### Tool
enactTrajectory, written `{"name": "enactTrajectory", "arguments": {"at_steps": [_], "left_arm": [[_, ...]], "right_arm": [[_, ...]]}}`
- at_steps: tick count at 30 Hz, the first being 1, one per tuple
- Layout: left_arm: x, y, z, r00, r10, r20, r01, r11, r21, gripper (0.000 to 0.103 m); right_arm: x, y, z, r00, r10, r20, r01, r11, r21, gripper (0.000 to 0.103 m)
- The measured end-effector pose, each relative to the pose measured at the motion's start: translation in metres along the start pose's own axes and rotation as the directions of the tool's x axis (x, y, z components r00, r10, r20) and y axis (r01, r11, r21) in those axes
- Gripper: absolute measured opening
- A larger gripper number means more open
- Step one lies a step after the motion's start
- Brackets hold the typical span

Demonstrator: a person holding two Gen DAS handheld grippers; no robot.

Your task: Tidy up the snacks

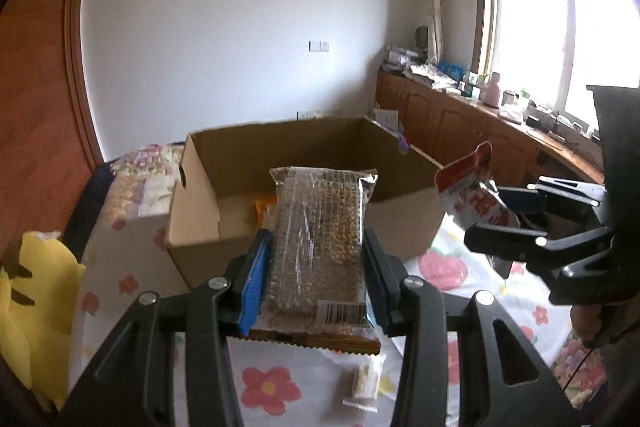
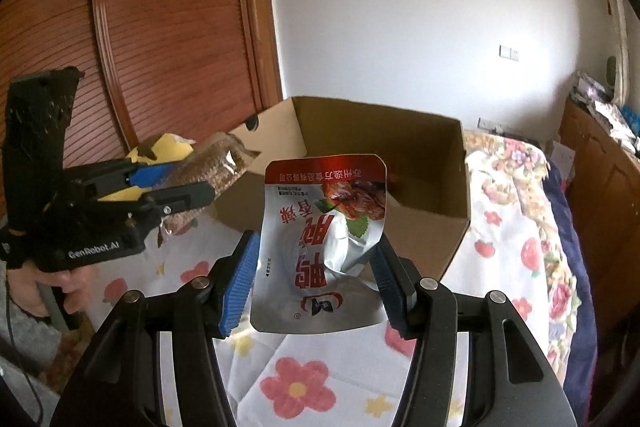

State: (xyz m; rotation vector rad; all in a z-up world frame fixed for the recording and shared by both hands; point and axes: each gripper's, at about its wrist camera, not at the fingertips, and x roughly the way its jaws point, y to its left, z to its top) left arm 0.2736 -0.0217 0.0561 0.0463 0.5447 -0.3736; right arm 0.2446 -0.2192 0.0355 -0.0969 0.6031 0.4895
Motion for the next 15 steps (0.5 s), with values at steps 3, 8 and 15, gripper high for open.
{"name": "enactTrajectory", "arguments": {"at_steps": [3,8,15], "left_arm": [[0.001,0.005,0.015,1.000,0.005,0.020,-0.005,1.000,0.006,0.043],[0.006,0.015,0.036,0.998,0.002,0.055,-0.002,1.000,-0.009,0.043],[0.026,0.030,0.053,0.998,0.007,0.064,-0.005,1.000,-0.021,0.043]], "right_arm": [[0.004,-0.001,0.008,1.000,0.002,0.006,-0.002,1.000,-0.007,0.057],[0.014,-0.002,0.025,1.000,0.003,0.013,-0.002,1.000,-0.017,0.057],[0.031,-0.002,0.045,0.999,0.006,0.036,-0.005,1.000,-0.022,0.057]]}}
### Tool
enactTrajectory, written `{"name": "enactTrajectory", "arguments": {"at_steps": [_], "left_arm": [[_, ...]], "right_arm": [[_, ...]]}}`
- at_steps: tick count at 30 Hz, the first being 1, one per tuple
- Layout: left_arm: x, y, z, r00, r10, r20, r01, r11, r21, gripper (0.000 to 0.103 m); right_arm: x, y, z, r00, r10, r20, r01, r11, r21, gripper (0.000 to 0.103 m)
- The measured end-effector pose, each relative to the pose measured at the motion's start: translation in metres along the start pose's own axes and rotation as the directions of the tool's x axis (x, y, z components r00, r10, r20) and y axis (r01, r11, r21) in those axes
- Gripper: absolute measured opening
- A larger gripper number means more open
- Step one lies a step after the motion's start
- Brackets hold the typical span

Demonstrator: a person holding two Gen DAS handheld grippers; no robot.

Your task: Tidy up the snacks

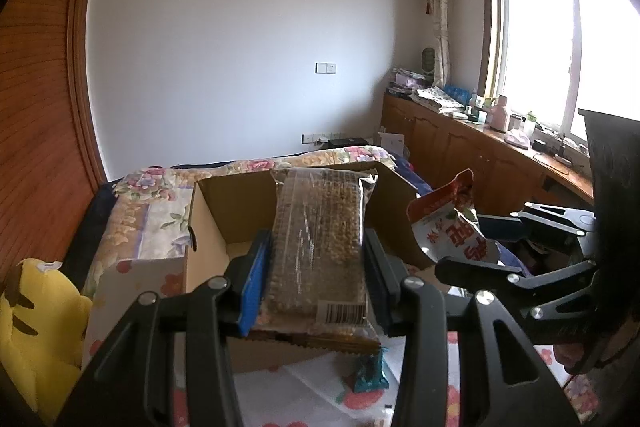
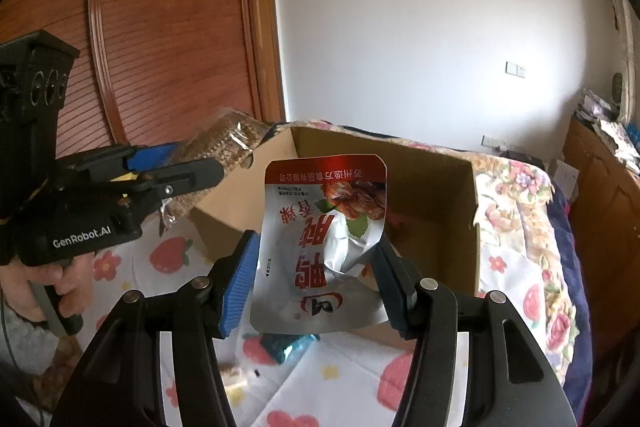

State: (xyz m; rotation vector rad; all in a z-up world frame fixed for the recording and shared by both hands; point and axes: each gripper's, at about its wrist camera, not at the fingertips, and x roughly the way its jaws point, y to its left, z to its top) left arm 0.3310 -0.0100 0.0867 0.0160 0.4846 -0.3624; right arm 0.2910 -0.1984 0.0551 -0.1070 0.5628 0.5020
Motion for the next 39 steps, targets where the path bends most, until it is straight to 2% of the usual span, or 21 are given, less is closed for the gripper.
{"name": "enactTrajectory", "arguments": {"at_steps": [9,15,23,27,39], "left_arm": [[0.033,0.017,-0.009,0.999,0.000,-0.035,-0.002,0.999,-0.052,0.043],[0.047,0.018,-0.016,0.998,-0.014,-0.066,0.010,0.997,-0.071,0.043],[0.062,0.015,-0.023,0.995,-0.006,-0.102,-0.001,0.998,-0.070,0.044],[0.065,0.012,-0.026,0.995,0.001,-0.104,-0.007,0.998,-0.064,0.044],[0.063,0.009,-0.029,0.995,0.019,-0.095,-0.024,0.998,-0.053,0.049]], "right_arm": [[0.032,-0.017,0.005,1.000,-0.021,-0.015,0.021,0.999,0.027,0.057],[0.040,-0.030,0.000,1.000,-0.003,-0.021,0.005,0.995,0.099,0.057],[0.052,-0.037,-0.001,0.998,-0.055,-0.041,0.060,0.991,0.120,0.058],[0.064,-0.042,-0.002,0.994,-0.091,-0.059,0.097,0.990,0.106,0.059],[0.073,-0.051,-0.013,0.990,-0.115,-0.086,0.124,0.986,0.114,0.065]]}}
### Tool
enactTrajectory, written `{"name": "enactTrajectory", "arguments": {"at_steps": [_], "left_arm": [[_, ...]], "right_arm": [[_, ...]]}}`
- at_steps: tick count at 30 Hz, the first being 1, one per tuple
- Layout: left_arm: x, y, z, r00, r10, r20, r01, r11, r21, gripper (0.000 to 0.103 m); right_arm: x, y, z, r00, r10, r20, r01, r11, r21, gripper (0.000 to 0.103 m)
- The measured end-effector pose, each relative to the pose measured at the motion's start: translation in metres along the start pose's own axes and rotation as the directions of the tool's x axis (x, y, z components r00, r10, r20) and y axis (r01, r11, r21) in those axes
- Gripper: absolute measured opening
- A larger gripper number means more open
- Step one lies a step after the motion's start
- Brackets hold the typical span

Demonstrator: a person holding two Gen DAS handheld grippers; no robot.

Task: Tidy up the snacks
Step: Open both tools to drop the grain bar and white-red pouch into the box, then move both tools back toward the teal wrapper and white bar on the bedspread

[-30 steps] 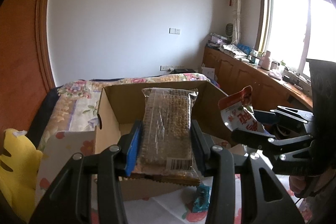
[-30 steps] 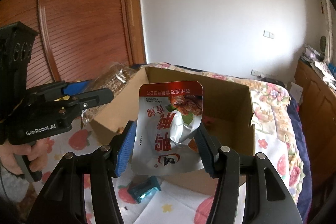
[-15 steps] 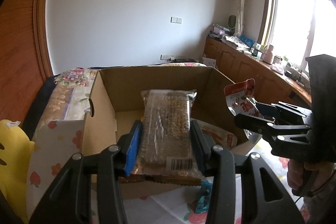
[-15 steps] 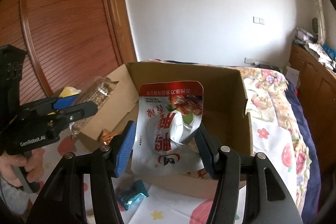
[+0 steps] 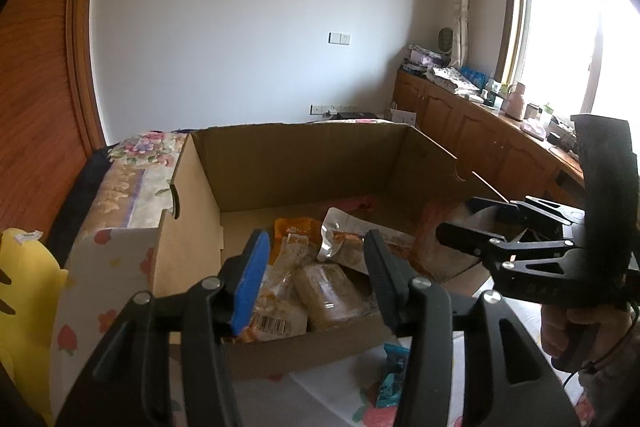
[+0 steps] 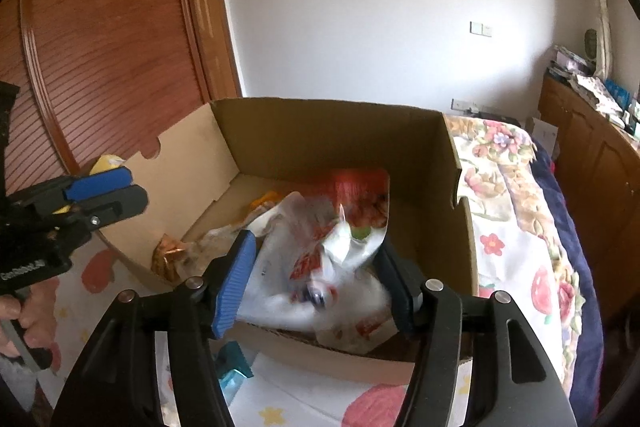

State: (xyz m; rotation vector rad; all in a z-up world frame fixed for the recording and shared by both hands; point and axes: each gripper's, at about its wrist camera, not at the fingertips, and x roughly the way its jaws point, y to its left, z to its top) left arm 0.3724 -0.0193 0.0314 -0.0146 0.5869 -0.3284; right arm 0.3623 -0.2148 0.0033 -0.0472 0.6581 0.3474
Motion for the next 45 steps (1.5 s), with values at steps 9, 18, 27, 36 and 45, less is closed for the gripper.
{"name": "enactTrajectory", "arguments": {"at_steps": [9,18,27,36,45], "left_arm": [[-0.029,-0.011,-0.002,0.999,0.003,0.052,-0.004,1.000,0.029,0.050],[-0.072,-0.022,-0.017,0.996,-0.005,0.091,0.000,0.998,0.059,0.052],[-0.097,-0.035,-0.054,0.997,-0.004,0.079,-0.003,0.995,0.095,0.057],[-0.083,-0.050,-0.103,0.999,-0.020,-0.045,0.026,0.991,0.132,0.057],[-0.065,-0.068,-0.132,0.986,-0.048,-0.159,0.073,0.984,0.160,0.058]], "right_arm": [[-0.010,0.000,-0.002,1.000,0.008,0.009,-0.008,1.000,0.002,0.069],[-0.058,0.013,-0.017,0.999,-0.018,0.051,0.018,1.000,-0.018,0.070],[-0.092,0.021,-0.050,0.995,-0.038,0.089,0.037,0.999,0.021,0.074],[-0.080,0.025,-0.090,0.998,-0.028,0.055,0.026,0.999,0.036,0.074],[-0.071,0.031,-0.122,1.000,-0.006,0.015,0.006,1.000,0.016,0.074]]}}
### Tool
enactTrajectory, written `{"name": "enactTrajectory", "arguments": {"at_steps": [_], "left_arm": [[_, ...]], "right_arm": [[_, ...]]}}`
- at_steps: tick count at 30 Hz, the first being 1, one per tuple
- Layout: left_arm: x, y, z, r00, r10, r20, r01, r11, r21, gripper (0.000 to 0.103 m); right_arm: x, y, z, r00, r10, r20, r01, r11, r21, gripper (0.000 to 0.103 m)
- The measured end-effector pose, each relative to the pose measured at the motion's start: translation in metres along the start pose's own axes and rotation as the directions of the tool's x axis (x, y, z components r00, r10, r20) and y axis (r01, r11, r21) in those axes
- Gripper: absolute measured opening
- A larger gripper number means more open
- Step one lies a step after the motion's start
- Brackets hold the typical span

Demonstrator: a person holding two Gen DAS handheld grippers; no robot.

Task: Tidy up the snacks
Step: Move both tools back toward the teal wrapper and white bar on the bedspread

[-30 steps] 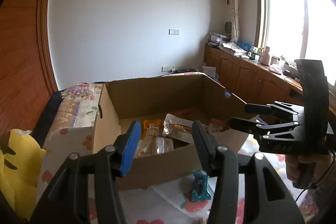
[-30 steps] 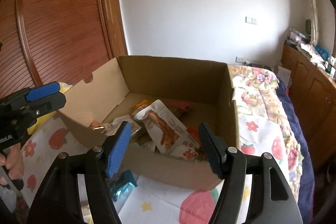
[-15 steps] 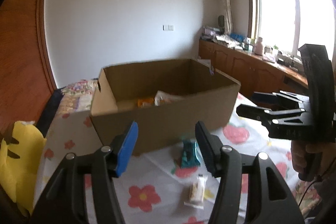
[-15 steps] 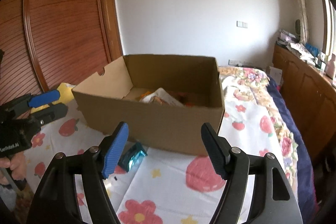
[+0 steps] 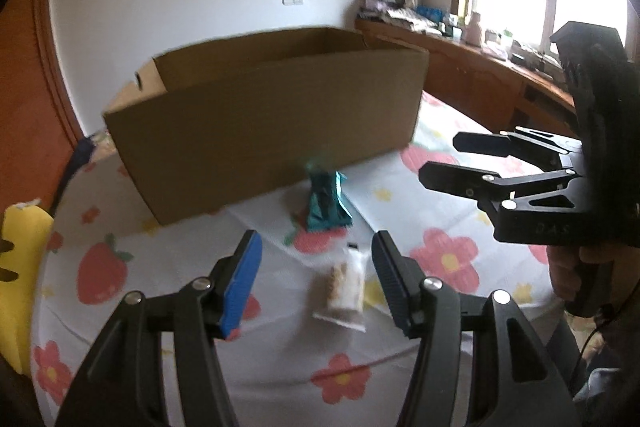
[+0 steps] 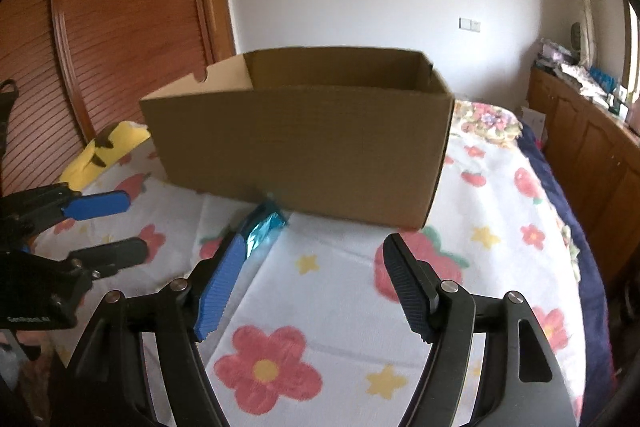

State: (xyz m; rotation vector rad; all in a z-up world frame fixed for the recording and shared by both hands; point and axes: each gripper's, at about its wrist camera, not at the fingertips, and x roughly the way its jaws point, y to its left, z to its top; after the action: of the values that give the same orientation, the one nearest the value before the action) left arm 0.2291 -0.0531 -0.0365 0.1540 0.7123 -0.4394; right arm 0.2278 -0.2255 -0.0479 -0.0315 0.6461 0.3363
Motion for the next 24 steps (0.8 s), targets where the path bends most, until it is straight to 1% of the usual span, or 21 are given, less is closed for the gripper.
{"name": "enactTrajectory", "arguments": {"at_steps": [3,7,11,13,16,20,24], "left_arm": [[0.007,-0.005,-0.003,0.999,-0.004,-0.033,0.005,1.000,0.009,0.058],[0.013,-0.009,-0.006,0.998,-0.011,-0.065,0.012,1.000,0.016,0.058],[0.019,-0.016,-0.007,0.995,-0.012,-0.094,0.015,1.000,0.027,0.058],[0.023,-0.017,-0.007,0.995,-0.023,-0.102,0.026,0.999,0.031,0.058],[0.028,-0.020,-0.007,0.993,-0.017,-0.120,0.022,0.999,0.037,0.058],[0.037,-0.018,-0.006,0.989,-0.021,-0.149,0.026,0.999,0.028,0.058],[0.044,-0.018,-0.005,0.986,-0.023,-0.163,0.027,0.999,0.024,0.050]], "right_arm": [[-0.003,0.005,-0.006,1.000,0.008,0.012,-0.008,1.000,-0.008,0.079],[-0.002,0.006,-0.008,0.999,0.033,-0.007,-0.033,0.999,0.011,0.082],[-0.001,0.006,-0.011,0.999,0.032,-0.017,-0.032,0.999,0.010,0.082],[0.002,0.005,-0.012,0.999,0.042,-0.031,-0.042,0.999,0.016,0.082],[0.006,0.005,-0.014,0.997,0.048,-0.058,-0.048,0.999,0.009,0.082],[0.009,0.007,-0.015,0.996,0.057,-0.075,-0.056,0.998,0.004,0.082],[0.009,0.009,-0.016,0.996,0.047,-0.078,-0.048,0.999,-0.008,0.082]]}}
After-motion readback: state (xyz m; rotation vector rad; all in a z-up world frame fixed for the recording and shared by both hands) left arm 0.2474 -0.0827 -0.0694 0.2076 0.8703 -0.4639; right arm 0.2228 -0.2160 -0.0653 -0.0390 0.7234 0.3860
